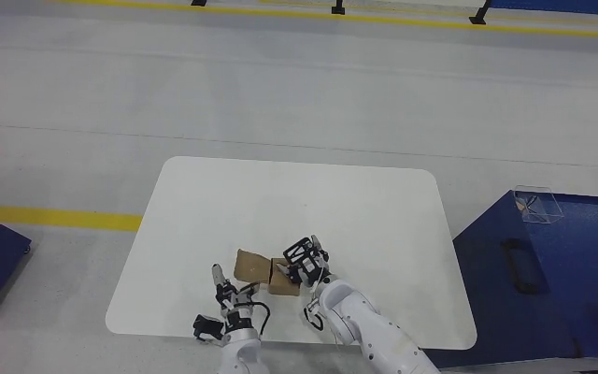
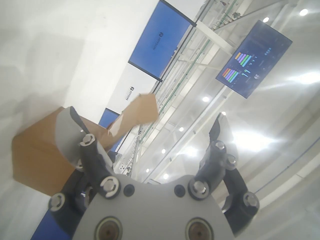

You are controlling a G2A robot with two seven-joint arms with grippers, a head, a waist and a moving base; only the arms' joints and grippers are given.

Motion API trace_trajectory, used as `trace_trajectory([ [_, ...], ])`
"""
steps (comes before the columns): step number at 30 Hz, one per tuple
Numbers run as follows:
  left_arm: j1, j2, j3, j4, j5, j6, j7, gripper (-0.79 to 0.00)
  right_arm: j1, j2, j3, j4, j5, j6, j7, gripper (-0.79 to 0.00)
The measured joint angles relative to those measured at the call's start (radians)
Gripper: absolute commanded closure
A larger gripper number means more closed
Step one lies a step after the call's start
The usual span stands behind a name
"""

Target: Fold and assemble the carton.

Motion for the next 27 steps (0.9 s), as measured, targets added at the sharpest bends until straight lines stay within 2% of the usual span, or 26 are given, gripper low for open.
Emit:
trace_trajectory([
  [6,0.031,-0.004,0.01,-0.023,0.055,-0.052,-0.066,-0.785,-0.01,-0.003,0.015,-0.015,-0.007,-0.001,-0.004,-0.785],
  [10,0.028,-0.008,0.027,-0.024,0.042,-0.004,-0.118,-0.785,-0.016,0.002,0.051,-0.025,-0.019,0.008,-0.008,-0.785],
  [20,0.019,-0.021,0.061,-0.012,0.064,0.085,-0.176,-0.785,-0.047,0.033,0.246,-0.06,0.037,-0.017,0.016,-0.785],
  [27,0.055,-0.018,0.053,-0.062,0.057,0.077,-0.254,-0.785,-0.072,0.04,0.303,-0.097,0.086,-0.031,0.065,-0.785],
])
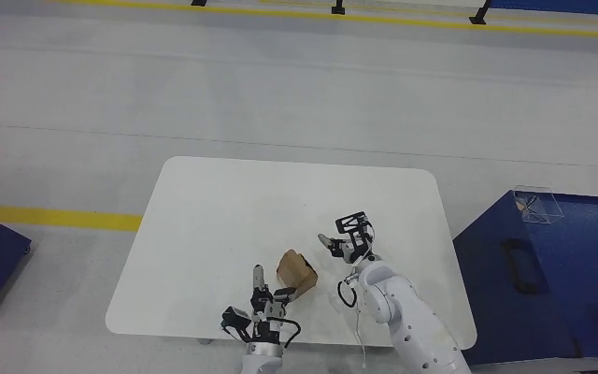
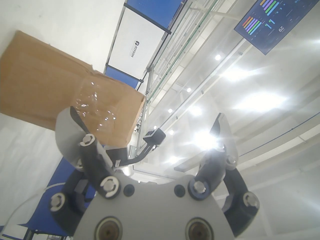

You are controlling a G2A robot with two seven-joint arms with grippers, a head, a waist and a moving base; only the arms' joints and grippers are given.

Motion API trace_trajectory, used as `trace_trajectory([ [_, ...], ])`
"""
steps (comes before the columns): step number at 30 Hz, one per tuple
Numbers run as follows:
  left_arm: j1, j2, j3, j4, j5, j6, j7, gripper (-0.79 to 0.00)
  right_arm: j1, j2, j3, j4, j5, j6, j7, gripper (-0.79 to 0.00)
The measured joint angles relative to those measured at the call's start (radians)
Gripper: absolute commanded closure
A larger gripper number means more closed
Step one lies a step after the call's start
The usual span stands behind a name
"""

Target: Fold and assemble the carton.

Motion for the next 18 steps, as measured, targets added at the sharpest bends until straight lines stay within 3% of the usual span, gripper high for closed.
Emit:
trace_trajectory([
  [4,0.039,0.01,-0.04,-0.043,0.015,0.002,-0.037,-0.785,0.0,0.0,-0.001,0.0,-0.001,0.0,-0.001,-0.785],
  [12,0.086,0.032,-0.105,-0.121,0.176,0.124,-0.1,-0.785,0.0,0.0,-0.001,0.0,-0.001,0.0,-0.001,-0.785],
  [18,0.088,0.034,-0.108,-0.124,0.201,0.124,-0.098,-0.785,0.0,0.0,-0.001,0.0,-0.001,0.0,-0.001,-0.785],
])
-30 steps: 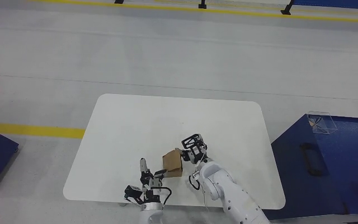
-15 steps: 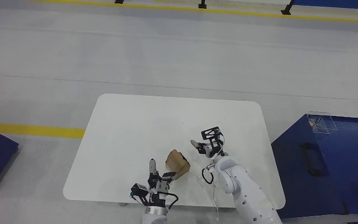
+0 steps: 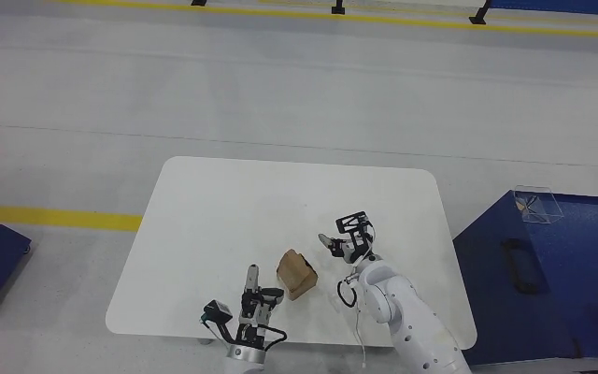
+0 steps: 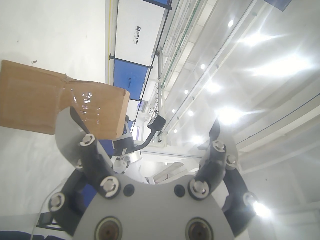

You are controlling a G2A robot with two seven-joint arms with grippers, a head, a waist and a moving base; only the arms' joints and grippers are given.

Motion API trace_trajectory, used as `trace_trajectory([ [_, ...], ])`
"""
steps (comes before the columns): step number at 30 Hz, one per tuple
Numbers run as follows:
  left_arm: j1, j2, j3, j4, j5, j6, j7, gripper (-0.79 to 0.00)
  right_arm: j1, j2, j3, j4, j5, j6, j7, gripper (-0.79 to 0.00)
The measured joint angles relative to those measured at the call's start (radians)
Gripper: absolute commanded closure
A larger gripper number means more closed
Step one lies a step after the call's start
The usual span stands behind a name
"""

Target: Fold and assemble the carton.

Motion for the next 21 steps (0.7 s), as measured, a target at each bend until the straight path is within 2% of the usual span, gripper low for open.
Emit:
trace_trajectory([
  [7,0.0,0.0,0.0,0.0,0.0,0.0,0.0,-0.785,-0.005,-0.002,0.01,-0.009,0.026,0.011,0.01,-0.785],
  [9,-0.009,0.004,-0.015,-0.008,-0.007,0.035,-0.016,-0.785,-0.017,-0.002,0.018,-0.033,0.041,0.021,0.002,-0.785],
  [10,-0.017,0.008,-0.028,-0.017,0.006,0.077,-0.029,-0.785,-0.025,-0.001,0.019,-0.044,0.045,0.01,0.006,-0.785],
  [13,-0.035,0.019,-0.051,-0.064,0.166,0.282,-0.026,-0.785,-0.04,0.003,0.042,-0.077,0.106,-0.059,0.079,-0.785],
  [15,-0.041,0.019,-0.047,-0.088,0.269,0.407,0.007,-0.785,-0.03,0.006,0.075,-0.079,0.226,-0.137,0.18,-0.785],
  [17,-0.065,0.019,-0.038,-0.091,0.321,0.543,-0.018,-0.785,-0.005,0.01,0.102,-0.065,0.333,-0.197,0.278,-0.785],
  [20,-0.094,0.02,-0.018,-0.078,0.375,0.683,-0.055,-0.785,0.019,0.012,0.104,-0.045,0.36,-0.21,0.361,-0.785],
  [21,-0.104,0.019,-0.013,-0.072,0.379,0.714,-0.071,-0.739,0.019,0.012,0.103,-0.045,0.357,-0.208,0.362,-0.785],
])
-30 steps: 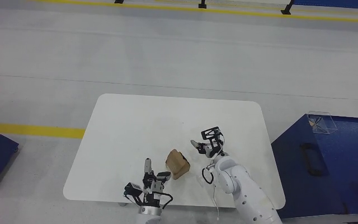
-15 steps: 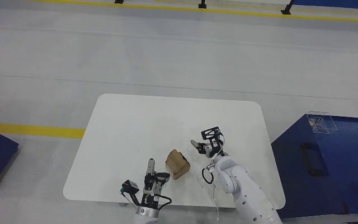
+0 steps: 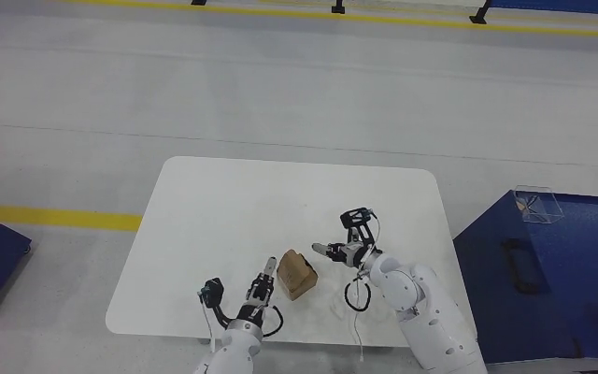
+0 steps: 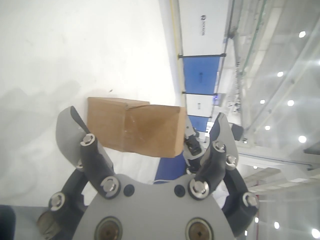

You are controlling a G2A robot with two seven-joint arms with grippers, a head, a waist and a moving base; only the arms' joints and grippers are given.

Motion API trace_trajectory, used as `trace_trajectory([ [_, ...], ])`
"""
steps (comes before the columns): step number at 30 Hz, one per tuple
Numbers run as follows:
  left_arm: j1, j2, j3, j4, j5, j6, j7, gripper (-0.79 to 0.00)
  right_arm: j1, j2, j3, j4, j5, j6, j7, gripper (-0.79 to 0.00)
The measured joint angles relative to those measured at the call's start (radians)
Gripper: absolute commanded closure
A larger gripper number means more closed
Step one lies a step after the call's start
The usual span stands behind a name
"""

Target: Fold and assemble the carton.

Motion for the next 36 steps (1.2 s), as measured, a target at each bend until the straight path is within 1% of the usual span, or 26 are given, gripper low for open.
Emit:
trace_trajectory([
  [1,-0.009,-0.001,0.004,0.006,-0.001,0.022,-0.013,-0.631,0.0,0.0,0.0,0.0,-0.002,0.001,-0.003,-0.785],
  [2,-0.019,-0.002,0.005,0.015,-0.009,0.038,-0.024,-0.594,-0.001,0.0,0.0,-0.001,-0.002,0.001,-0.006,-0.785],
  [3,-0.026,-0.003,0.006,0.023,-0.017,0.044,-0.026,-0.597,-0.001,0.0,0.0,-0.001,-0.002,0.001,-0.007,-0.785],
  [6,-0.045,-0.007,0.016,0.056,-0.025,0.052,-0.026,-0.573,-0.014,0.001,-0.004,-0.008,-0.023,0.0,-0.031,-0.785],
  [9,-0.057,-0.011,0.032,0.078,-0.029,0.048,-0.024,-0.594,-0.03,0.003,-0.005,-0.02,-0.042,-0.001,-0.054,-0.785],
  [11,-0.061,-0.013,0.04,0.086,-0.029,0.039,-0.023,-0.573,-0.034,0.004,-0.002,-0.024,-0.044,-0.001,-0.062,-0.785],
  [14,-0.061,-0.015,0.05,0.091,-0.029,0.028,-0.027,-0.588,-0.038,0.006,0.0,-0.026,-0.051,0.0,-0.075,-0.785],
  [16,-0.065,-0.016,0.057,0.096,-0.024,0.029,-0.026,-0.613,-0.04,0.006,0.002,-0.027,-0.05,0.0,-0.081,-0.785],
  [20,-0.084,-0.022,0.077,0.121,-0.019,0.035,-0.02,-0.613,-0.047,0.009,0.011,-0.035,-0.046,-0.004,-0.097,-0.785],
  [23,-0.099,-0.026,0.093,0.143,-0.013,0.046,-0.017,-0.631,-0.055,0.011,0.019,-0.045,-0.049,-0.006,-0.115,-0.785],
  [30,-0.121,-0.035,0.106,0.172,-0.03,0.044,-0.01,-0.61,-0.062,0.013,0.013,-0.051,-0.057,-0.01,-0.108,-0.785],
  [32,-0.12,-0.036,0.104,0.171,-0.039,0.033,-0.012,-0.625,-0.063,0.012,0.0,-0.049,-0.071,-0.008,-0.11,-0.785],
  [34,-0.118,-0.037,0.102,0.171,-0.048,0.027,-0.019,-0.594,-0.061,0.011,-0.013,-0.046,-0.082,-0.006,-0.107,-0.785],
  [36,-0.118,-0.037,0.098,0.172,-0.054,0.022,-0.025,-0.585,-0.054,0.009,-0.031,-0.038,-0.098,0.002,-0.108,-0.785],
])
